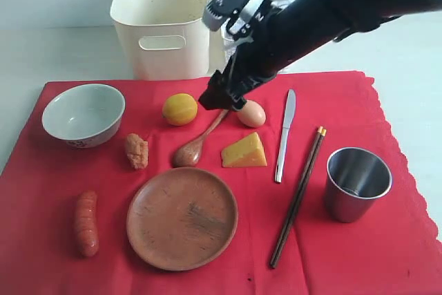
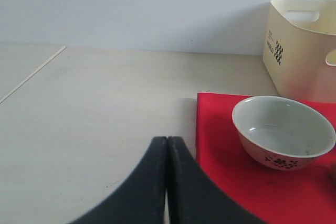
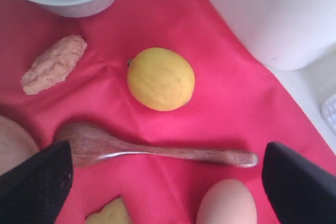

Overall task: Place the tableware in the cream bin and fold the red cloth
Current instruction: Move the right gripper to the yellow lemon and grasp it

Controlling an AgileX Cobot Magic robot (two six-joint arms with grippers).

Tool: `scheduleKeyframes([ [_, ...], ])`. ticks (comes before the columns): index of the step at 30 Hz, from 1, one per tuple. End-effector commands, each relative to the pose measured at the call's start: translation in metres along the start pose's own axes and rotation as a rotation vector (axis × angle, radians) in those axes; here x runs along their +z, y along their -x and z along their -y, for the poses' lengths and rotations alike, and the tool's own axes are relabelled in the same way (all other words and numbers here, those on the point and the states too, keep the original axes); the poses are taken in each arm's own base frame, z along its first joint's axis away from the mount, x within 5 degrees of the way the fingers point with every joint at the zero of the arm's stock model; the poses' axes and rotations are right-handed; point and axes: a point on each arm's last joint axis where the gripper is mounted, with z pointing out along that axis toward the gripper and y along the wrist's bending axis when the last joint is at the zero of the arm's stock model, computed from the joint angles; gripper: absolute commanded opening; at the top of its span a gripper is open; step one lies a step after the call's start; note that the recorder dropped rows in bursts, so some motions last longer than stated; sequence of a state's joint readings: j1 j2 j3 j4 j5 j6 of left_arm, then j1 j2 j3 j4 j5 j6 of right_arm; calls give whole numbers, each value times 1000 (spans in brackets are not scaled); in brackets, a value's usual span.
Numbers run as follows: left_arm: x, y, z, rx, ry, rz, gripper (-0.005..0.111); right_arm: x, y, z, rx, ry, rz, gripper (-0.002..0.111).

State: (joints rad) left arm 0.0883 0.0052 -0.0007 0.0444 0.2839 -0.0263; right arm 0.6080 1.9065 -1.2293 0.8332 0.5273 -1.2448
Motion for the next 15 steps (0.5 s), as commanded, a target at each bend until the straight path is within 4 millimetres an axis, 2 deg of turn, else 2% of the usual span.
scheduleKeyframes([
  [1, 0, 1, 0, -12, 2, 13, 1, 34, -8, -2, -78, -80, -13, 92],
  [6, 0, 1, 0, -12, 2, 13, 1, 59, -13, -9, -183, -128, -33, 92],
  [12, 0, 1, 0, -12, 2, 13, 1, 71, -5, -21, -236, -100, -29, 92],
  [15, 0, 1, 0, -12, 2, 13, 1, 76, -4, -19, -238, -101, -27, 92],
])
